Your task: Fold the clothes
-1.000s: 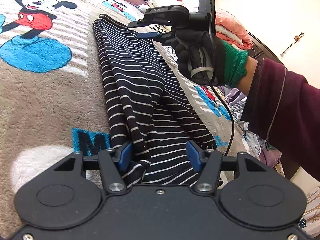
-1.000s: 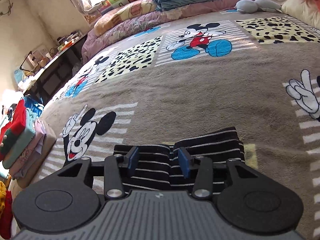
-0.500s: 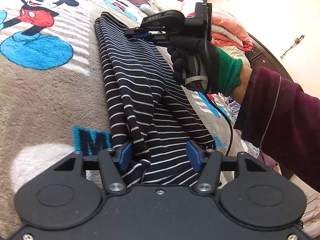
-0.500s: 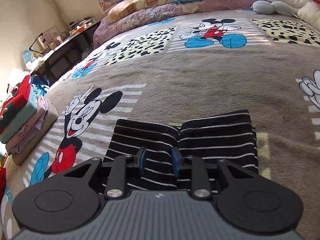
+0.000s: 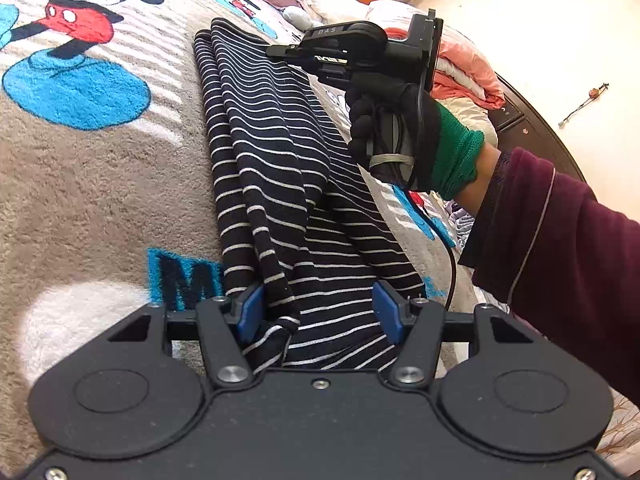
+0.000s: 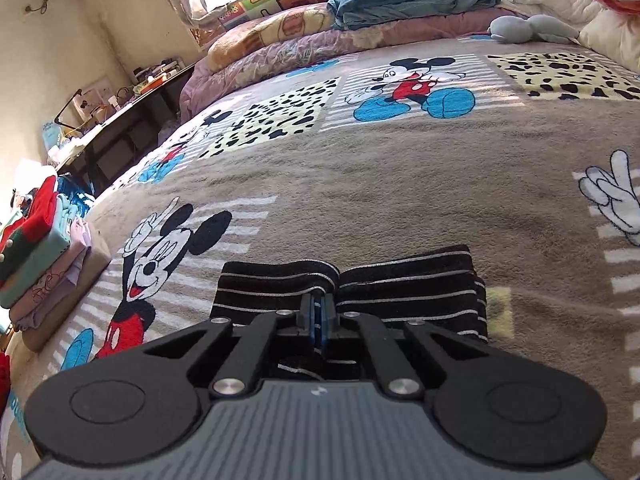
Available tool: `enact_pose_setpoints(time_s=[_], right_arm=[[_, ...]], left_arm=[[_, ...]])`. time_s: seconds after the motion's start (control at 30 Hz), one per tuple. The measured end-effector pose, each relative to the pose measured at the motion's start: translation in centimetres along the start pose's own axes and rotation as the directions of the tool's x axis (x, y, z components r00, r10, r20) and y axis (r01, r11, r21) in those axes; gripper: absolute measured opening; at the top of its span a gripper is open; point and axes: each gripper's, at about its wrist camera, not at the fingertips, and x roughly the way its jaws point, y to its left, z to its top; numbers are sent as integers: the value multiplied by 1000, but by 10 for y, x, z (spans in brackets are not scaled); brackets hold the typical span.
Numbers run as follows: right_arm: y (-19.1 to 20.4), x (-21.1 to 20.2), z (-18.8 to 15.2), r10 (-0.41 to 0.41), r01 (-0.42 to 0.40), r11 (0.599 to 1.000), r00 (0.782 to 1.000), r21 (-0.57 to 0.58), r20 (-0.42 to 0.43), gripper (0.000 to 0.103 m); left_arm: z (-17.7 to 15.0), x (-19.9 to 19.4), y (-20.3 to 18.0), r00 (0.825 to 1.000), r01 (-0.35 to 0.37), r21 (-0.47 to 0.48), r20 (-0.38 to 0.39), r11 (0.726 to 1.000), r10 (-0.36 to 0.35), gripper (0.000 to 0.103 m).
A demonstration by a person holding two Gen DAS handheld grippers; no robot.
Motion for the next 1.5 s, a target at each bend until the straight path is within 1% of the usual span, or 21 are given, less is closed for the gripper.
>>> enact_pose_setpoints(time_s=[0.07, 0.17, 0.27, 0.43, 0.53, 0.57, 0.6, 0.7, 0.77, 0.8, 0.83, 0.87, 0.9, 0.97, 1.17, 1.23, 1.33, 1.37, 1.43, 1.47, 1.5], right_arm=[[-1, 0, -1, 19, -19, 1000, 1000, 23, 20, 5], [-1, 14, -6, -68, 67, 998, 997, -18, -31, 6], [1, 7, -7, -63, 63, 998, 998, -16, -3, 16], [17, -50, -10, 0, 8, 997, 995, -82, 98, 18], [30, -82, -29, 18, -5, 985, 997, -171, 77, 18], [32, -88, -37, 18, -6, 985, 998, -173, 64, 18], [32, -94, -45, 16, -8, 986, 999, -168, 49, 20], [21, -98, -67, 10, -9, 998, 1000, -66, 23, 40], [11, -95, -78, 14, -14, 1000, 1000, 3, 14, 40], [5, -92, -83, 22, -22, 999, 1000, 37, 10, 39], [2, -88, -87, 25, -25, 998, 1000, 58, -1, 35], [-1, -84, -90, 26, -25, 997, 1000, 76, -13, 26], [3, -81, -94, -25, 26, 999, 999, 41, -25, 9], [5, -83, -98, -64, 64, 998, 998, 25, -18, 8], [12, -96, -98, -132, 132, 990, 991, -43, -8, 6], [17, -106, -98, -122, 123, 990, 992, -70, 25, 16], [35, -118, -98, -47, 59, 982, 996, -180, 72, 16], [41, -116, -99, -56, 68, 970, 997, -232, 60, 16], [48, -97, -103, -155, 127, 942, 986, -311, -64, 17], [47, -94, -105, -165, 132, 945, 983, -300, -86, 17], [48, -99, -106, -151, 125, 947, 986, -295, -66, 17]], left_arm=[[0, -2, 5, 1000, 26, -42, 6, 999, -25, 56], [1, -7, 11, 998, 53, -87, 24, 995, -51, 56], [0, -20, 7, 996, 38, -68, 82, 997, -33, 56], [-2, -33, -10, 972, -83, 41, 226, 996, 71, 56], [2, -16, -9, 966, -180, 55, 196, 982, 166, 54], [4, -13, -7, 967, -177, 37, 191, 983, 167, 53], [5, -11, -4, 968, -173, 19, 187, 985, 167, 50], [5, -5, -1, 972, -149, -8, 183, 989, 148, 34], [6, 0, 2, 971, -156, -28, 178, 987, 158, 24], [6, 2, 3, 971, -159, -39, 176, 986, 164, 12], [6, 5, 5, 970, -160, -53, 174, 986, 167, 10], [7, 5, 12, 972, -141, -100, 176, 985, 157, 9], [7, 4, 18, 974, -123, -140, 174, 982, 146, 8], [7, 3, 24, 976, -105, -182, 169, 978, 136, 8], [7, -4, 16, 977, -96, -150, 174, 984, 122, 7], [8, -9, 12, 978, -85, -135, 180, 987, 109, 9], [8, -20, 1, 961, -134, -69, 233, 989, 147, 9], [7, -23, -4, 949, -166, -39, 267, 985, 171, 9], [6, -25, -18, 924, -203, 52, 340, 978, 174, 9], [6, -26, -25, 912, -220, 95, 374, 971, 170, 9], [6, -23, -31, 913, -204, 128, 383, 971, 141, 9]])
